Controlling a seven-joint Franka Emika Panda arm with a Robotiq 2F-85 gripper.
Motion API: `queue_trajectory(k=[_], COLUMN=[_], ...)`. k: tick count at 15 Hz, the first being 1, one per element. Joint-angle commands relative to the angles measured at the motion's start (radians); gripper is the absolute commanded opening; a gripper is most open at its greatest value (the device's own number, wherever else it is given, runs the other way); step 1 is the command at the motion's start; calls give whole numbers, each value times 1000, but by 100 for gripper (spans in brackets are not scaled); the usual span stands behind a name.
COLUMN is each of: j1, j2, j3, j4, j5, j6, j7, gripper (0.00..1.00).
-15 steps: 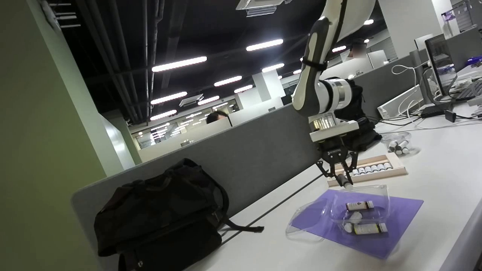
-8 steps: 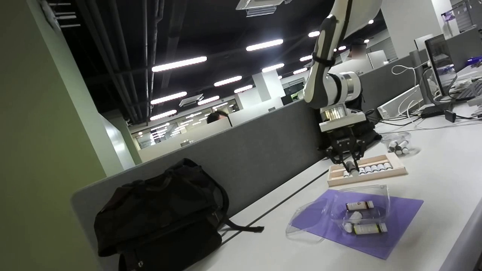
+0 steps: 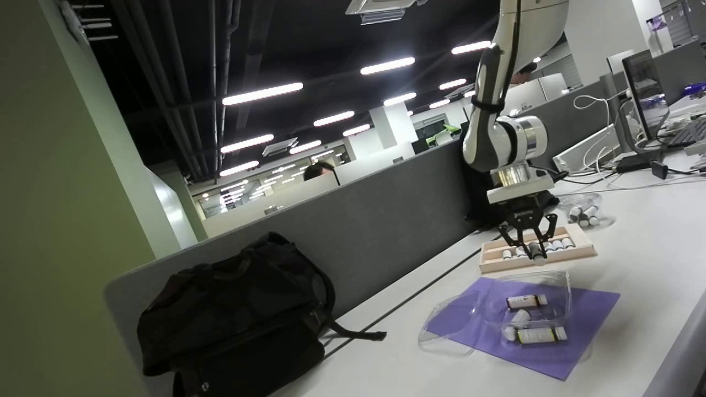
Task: Remove one bottle from the container and put it on the table
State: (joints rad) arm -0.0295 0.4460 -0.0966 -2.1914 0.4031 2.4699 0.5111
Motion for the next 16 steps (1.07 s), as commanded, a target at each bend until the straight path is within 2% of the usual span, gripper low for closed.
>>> queue_trajectory(k=[1, 6, 7, 8, 12, 13, 14, 16], j1=[-15, -14, -9, -8, 5, -4, -3, -3], j2=[52, 129, 133, 122, 57, 112, 107, 111], j3=[26, 39, 35, 34, 25, 31, 32, 32], j4=[-5, -2, -2, -3, -27, -1, -1, -1], j5=[79, 128, 121, 118, 99, 103, 102, 102], j6=[82, 141, 139, 135, 112, 135, 133, 134], j7=[8, 11, 18, 19, 26, 5, 5, 4], gripper=[7, 7, 34, 55, 82, 88, 71, 84])
